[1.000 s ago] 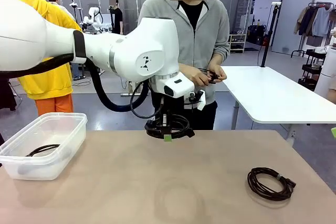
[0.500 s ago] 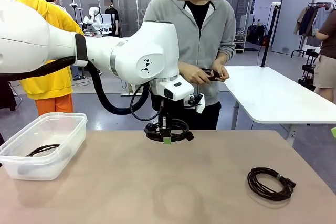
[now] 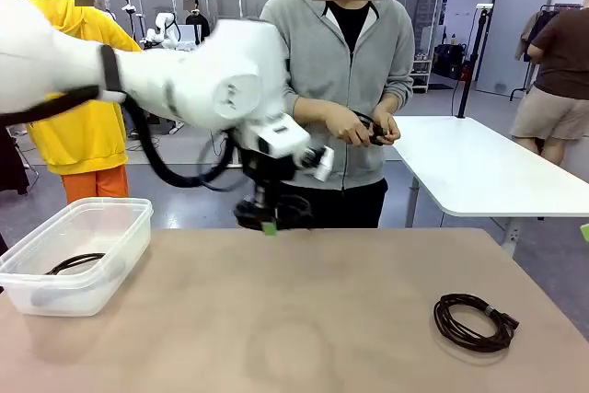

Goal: Organize and store the cables.
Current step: Place the Power Cable into the Organizing box.

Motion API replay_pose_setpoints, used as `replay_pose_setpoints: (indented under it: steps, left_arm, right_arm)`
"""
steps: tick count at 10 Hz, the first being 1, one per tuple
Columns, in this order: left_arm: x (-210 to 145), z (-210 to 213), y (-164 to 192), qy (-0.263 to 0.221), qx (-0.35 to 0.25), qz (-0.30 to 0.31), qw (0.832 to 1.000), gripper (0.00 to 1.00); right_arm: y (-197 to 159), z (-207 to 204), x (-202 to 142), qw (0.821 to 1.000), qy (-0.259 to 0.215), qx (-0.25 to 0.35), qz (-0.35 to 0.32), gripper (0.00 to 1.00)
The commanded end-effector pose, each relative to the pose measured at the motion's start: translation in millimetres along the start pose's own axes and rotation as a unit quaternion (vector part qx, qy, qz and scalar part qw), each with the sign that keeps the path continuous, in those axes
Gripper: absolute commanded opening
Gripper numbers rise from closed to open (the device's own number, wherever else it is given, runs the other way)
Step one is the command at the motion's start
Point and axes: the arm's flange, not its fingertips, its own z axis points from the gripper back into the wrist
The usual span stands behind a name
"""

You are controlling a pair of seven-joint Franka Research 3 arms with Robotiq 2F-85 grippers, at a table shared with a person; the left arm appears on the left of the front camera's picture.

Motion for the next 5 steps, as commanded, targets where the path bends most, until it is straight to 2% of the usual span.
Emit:
replay_pose_setpoints:
  steps: [1,2,3,4,5]
  left_arm:
    - [-73,34,-35,-0.026,0.014,-0.021,0.999,0.17]
    - [-100,42,-46,-0.027,0.03,-0.013,0.999,0.17]
    - [-131,52,-57,-0.009,0.056,0.003,0.998,0.17]
    - [-153,60,-62,-0.02,0.066,0.006,0.998,0.17]
    - [-190,71,-73,-0.032,0.087,0.029,0.995,0.17]
  right_arm:
    - [-1,1,-1,1.0,-0.003,0.005,0.008,1.0]
    - [-1,1,-1,1.0,-0.003,0.005,0.008,1.0]
    - [-1,1,-1,1.0,-0.003,0.005,0.008,1.0]
    - [-1,1,-1,1.0,-0.003,0.005,0.008,1.0]
    - [-1,1,-1,1.0,-0.003,0.005,0.008,1.0]
